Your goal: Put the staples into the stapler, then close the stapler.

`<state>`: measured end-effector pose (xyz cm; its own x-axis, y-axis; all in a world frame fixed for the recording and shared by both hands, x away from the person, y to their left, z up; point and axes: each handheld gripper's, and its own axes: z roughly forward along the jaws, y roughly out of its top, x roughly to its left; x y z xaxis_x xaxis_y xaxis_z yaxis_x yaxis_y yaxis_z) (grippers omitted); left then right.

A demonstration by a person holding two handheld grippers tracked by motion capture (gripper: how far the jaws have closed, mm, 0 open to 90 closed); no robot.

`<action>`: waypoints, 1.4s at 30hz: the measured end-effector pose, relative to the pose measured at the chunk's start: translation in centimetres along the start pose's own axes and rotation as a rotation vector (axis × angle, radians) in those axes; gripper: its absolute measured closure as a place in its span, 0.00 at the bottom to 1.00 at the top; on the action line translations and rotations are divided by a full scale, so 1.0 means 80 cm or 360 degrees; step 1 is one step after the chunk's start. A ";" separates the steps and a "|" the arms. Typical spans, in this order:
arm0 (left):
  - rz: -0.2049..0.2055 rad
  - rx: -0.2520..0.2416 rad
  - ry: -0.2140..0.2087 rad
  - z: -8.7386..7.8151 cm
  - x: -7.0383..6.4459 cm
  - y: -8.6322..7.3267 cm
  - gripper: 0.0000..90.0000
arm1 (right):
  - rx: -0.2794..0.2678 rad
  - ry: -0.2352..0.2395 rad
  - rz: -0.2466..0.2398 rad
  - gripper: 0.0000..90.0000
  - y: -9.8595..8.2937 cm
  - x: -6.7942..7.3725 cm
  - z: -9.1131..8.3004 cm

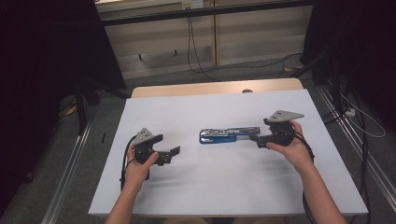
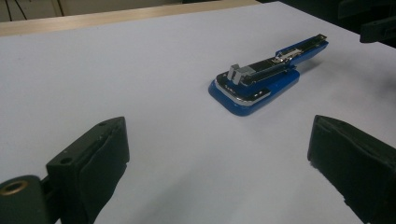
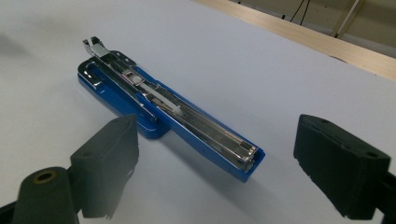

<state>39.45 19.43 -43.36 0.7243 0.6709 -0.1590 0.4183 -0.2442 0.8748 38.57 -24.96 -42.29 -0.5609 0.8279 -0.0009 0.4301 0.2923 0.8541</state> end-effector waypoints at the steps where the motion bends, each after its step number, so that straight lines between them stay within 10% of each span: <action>1: -0.0004 -0.0007 0.0000 0.000 0.000 0.000 0.06 | -0.0009 -0.0012 0.0010 0.16 -0.001 -0.001 -0.002; 18: -0.0009 -0.0005 -0.0013 0.007 -0.005 0.005 0.06 | -0.0011 -0.0118 0.0066 0.18 -0.016 -0.015 -0.020; 37: -0.0002 0.0040 0.0033 0.045 -0.009 0.023 0.13 | 0.0084 -0.0244 0.0164 0.93 -0.046 -0.029 -0.024; 42: -0.0049 0.0091 0.0022 0.056 -0.009 0.025 0.19 | 0.0120 -0.0223 0.0146 1.00 -0.043 -0.027 -0.017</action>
<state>42.19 15.33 -43.57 0.7031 0.6883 -0.1785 0.4710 -0.2628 0.8421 37.32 -28.39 -44.51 -0.4151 0.9098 -0.0020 0.5294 0.2433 0.8127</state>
